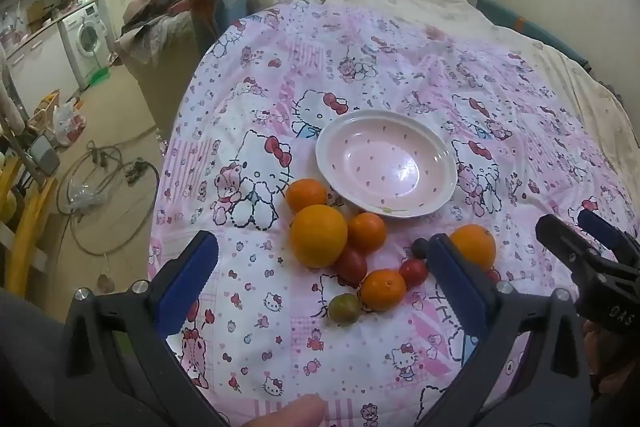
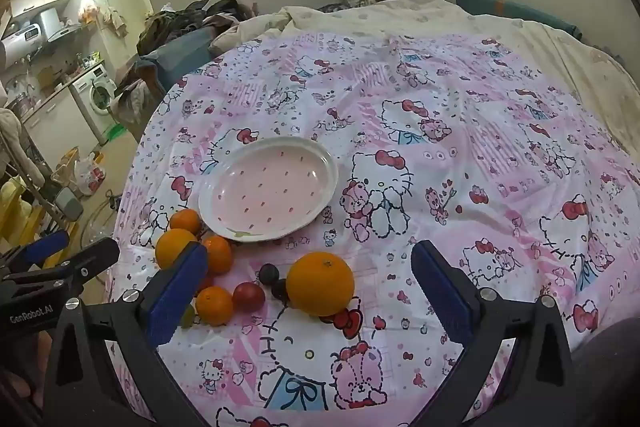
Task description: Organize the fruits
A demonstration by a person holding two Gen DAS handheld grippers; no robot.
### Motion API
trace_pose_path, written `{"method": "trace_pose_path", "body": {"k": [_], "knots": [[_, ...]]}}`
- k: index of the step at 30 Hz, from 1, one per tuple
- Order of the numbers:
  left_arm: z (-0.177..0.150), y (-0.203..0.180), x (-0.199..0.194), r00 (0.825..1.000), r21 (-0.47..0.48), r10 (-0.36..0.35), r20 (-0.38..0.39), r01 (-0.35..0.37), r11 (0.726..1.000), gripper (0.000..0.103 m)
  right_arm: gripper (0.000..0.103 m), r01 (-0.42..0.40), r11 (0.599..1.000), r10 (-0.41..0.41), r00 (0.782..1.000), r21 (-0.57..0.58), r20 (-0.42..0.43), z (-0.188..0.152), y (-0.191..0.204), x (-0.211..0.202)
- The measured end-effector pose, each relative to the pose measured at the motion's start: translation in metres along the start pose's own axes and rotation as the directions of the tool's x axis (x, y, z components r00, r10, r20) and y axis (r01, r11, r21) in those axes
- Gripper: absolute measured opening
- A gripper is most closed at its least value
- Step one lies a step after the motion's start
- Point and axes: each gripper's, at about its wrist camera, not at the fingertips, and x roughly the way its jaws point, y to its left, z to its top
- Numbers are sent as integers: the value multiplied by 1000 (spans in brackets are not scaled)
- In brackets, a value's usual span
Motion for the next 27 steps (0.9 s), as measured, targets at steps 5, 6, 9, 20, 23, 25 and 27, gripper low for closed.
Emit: {"method": "trace_pose_path", "body": {"k": [5, 6, 9, 20, 23, 25, 27], "knots": [[0, -1, -1, 1000, -3, 9, -3, -9, 1000, 103, 103, -8, 1000, 8, 1000, -1, -2, -1, 1, 0], [3, 1, -2, 1000, -5, 8, 2, -8, 1000, 103, 103, -9, 1000, 9, 1000, -1, -2, 0, 2, 0], [2, 3, -1, 1000, -6, 8, 6, -8, 1000, 103, 103, -6, 1000, 6, 1000, -4, 10, -2, 2, -5], [2, 1, -1, 1000, -2, 12, 9, -12, 1000, 103, 103, -5, 1000, 5, 1000, -2, 6, -1, 2, 1], [2, 3, -3, 1000, -1, 14, 14, -14, 1000, 103, 103, -6, 1000, 6, 1000, -3, 6, -1, 1, 1], [1, 2, -4, 1000, 0, 15, 15, -15, 1000, 103, 103, -6, 1000, 6, 1000, -3, 6, -2, 1, 1], [2, 3, -4, 1000, -4, 16, 12, -16, 1000, 103, 103, -6, 1000, 6, 1000, -2, 6, -2, 1, 2]]}}
